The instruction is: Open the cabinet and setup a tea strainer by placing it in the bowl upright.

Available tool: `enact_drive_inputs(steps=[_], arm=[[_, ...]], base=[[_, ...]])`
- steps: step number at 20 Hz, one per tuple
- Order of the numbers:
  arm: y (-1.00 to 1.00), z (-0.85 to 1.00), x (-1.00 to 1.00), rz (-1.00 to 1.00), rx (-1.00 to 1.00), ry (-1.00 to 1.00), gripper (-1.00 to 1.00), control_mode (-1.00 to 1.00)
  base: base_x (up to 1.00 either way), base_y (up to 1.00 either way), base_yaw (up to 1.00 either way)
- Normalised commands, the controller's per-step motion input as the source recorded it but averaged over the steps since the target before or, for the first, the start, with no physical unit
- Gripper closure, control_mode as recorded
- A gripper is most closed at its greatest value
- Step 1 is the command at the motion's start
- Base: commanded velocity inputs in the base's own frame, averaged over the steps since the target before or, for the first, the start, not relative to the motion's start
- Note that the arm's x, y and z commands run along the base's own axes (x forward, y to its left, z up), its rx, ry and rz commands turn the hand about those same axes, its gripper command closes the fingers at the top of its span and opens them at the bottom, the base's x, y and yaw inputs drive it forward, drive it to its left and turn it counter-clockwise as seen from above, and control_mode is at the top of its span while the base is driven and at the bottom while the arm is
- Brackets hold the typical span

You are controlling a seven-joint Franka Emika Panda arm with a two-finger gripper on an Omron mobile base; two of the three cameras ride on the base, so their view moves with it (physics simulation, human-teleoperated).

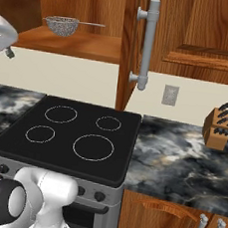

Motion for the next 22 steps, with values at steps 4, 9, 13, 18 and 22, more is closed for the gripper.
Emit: enact_drive_inputs(steps=[4, 9, 13, 18, 22], arm=[[-0.63, -0.05, 0.49, -0.26, -0.02, -0.03, -1.00, -1.00], [-0.08, 0.08, 0.31, -0.15, -0.03, -0.17, -1.00, -1.00], [-0.22, 0.00, 0.50, -0.16, 0.18, -0.13, -1.00, -1.00], [-0.10, 0.08, 0.62, -0.13, 0.19, -0.15, -1.00, -1.00], [0.00, 0.32, 0.25, -0.01, 0.04, -0.28, -1.00, -1.00]], base=[[0.00, 0.00, 0.00], [0.00, 0.00, 0.00], [0.00, 0.00, 0.00], [0.00, 0.00, 0.00], [0.00, 0.00, 0.00]])
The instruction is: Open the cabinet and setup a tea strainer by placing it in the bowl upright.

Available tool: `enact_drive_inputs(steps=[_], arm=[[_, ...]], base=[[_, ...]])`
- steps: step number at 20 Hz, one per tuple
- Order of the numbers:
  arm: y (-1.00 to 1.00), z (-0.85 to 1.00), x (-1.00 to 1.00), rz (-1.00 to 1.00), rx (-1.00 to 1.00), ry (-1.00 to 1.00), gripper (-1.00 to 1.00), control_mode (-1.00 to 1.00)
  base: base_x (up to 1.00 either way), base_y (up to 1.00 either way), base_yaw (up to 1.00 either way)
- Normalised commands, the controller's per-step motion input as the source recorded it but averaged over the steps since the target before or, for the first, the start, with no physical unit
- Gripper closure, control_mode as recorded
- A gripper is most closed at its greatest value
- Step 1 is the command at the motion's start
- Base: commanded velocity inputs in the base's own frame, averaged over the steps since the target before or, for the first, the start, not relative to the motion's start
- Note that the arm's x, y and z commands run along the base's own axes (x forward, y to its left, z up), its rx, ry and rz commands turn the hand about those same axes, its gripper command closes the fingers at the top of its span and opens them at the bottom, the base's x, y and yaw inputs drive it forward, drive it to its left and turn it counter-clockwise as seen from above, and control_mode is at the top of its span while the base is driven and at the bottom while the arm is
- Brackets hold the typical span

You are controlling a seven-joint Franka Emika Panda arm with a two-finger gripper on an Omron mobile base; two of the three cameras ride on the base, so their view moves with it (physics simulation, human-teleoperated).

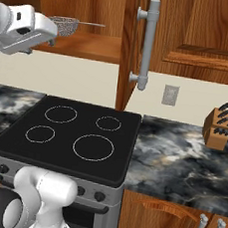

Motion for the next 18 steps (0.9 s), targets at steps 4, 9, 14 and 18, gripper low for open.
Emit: enact_drive_inputs(steps=[4, 9, 14, 18], arm=[[0.00, 0.26, 0.09, 0.00, -0.01, -0.18, -1.00, -1.00], [-0.02, 0.31, 0.03, 0.00, -0.07, 0.00, -1.00, -1.00], [-0.06, 0.01, 0.33, 0.00, 0.03, 0.00, -1.00, -1.00], [-0.01, 0.00, 0.48, 0.02, 0.08, 0.00, -1.00, -1.00]], base=[[0.00, 0.00, 0.00], [0.00, 0.00, 0.00], [0.00, 0.00, 0.00], [0.00, 0.00, 0.00]])
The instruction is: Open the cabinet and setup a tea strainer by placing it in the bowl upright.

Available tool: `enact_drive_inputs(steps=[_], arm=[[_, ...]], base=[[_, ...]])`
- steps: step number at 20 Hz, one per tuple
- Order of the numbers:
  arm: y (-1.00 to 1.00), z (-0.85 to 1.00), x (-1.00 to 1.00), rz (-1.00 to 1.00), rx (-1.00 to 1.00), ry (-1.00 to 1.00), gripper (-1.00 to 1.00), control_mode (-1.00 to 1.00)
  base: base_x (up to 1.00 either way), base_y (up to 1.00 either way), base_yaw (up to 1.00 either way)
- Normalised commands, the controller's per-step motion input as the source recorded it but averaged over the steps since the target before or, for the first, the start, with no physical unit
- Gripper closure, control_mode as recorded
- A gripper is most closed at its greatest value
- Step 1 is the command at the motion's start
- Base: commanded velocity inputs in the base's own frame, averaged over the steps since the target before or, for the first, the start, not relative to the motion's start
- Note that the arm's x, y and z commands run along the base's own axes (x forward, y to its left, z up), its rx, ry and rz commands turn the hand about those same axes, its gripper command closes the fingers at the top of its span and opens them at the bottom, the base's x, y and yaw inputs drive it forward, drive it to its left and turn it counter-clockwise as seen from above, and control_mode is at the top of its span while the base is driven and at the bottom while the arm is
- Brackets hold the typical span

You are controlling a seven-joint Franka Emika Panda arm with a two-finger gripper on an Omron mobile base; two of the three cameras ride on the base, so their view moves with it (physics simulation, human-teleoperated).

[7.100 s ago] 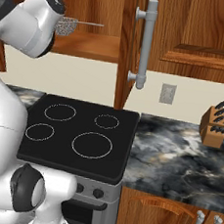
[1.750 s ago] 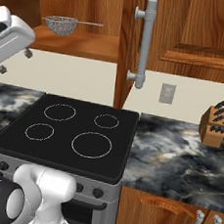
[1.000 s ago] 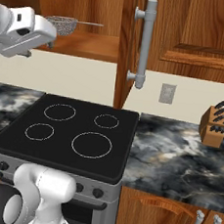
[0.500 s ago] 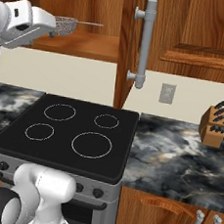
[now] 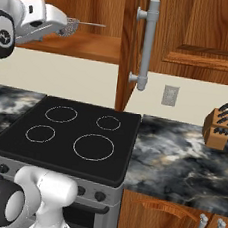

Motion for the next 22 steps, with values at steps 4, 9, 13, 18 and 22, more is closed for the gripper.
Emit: enact_drive_inputs(steps=[4, 9, 13, 18, 22], arm=[[0.00, 0.00, 0.37, 0.05, 0.03, -0.03, -1.00, -1.00], [0.01, -0.05, 0.28, 0.08, 0.00, -0.09, -1.00, -1.00], [0.02, -0.15, 0.28, 0.08, 0.00, -0.07, -1.00, -1.00], [0.00, -0.11, 0.25, 0.11, -0.08, -0.03, -1.00, -1.00], [0.00, 0.00, 0.17, 0.17, -0.16, 0.00, -1.00, -1.00]], base=[[0.00, 0.00, 0.00], [0.00, 0.00, 0.00], [0.00, 0.00, 0.00], [0.00, 0.00, 0.00], [0.00, 0.00, 0.00]])
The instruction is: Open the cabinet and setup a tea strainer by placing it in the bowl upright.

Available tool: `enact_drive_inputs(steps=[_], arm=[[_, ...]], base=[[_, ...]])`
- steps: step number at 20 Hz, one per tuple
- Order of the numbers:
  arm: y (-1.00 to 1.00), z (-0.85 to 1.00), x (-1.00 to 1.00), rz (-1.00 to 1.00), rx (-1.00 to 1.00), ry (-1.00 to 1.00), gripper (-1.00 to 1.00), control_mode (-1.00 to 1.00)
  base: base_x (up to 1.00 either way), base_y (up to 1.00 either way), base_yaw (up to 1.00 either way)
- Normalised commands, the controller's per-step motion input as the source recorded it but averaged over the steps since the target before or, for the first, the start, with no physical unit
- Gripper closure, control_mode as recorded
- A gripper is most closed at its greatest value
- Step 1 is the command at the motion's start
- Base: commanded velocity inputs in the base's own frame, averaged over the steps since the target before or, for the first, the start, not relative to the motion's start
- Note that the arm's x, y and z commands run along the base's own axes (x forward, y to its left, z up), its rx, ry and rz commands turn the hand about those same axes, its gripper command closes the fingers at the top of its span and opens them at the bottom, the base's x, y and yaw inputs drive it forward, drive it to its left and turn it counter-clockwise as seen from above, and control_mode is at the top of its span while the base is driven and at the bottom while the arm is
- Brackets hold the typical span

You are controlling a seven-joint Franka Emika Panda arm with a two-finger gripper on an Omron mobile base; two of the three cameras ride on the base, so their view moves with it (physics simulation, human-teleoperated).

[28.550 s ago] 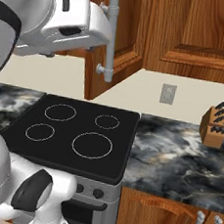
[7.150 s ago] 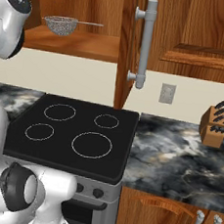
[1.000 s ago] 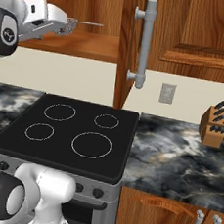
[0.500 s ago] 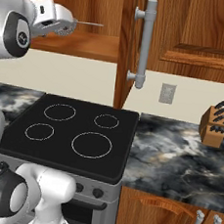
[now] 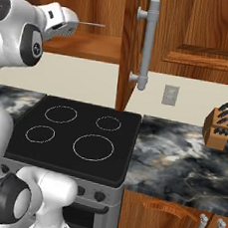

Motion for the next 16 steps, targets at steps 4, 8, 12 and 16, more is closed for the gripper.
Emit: enact_drive_inputs(steps=[4, 8, 12, 16], arm=[[0.00, 0.00, 0.11, 0.13, -0.17, 0.02, -1.00, -1.00], [0.00, 0.00, 0.11, 0.07, -0.18, 0.05, -1.00, -1.00], [0.00, 0.00, 0.16, 0.00, -0.17, 0.02, -1.00, -1.00], [0.00, 0.00, 0.18, 0.00, -0.13, 0.02, -1.00, -1.00]], base=[[0.00, 0.00, 0.00], [0.00, 0.00, 0.00], [0.00, 0.00, 0.00], [0.00, 0.00, 0.00]])
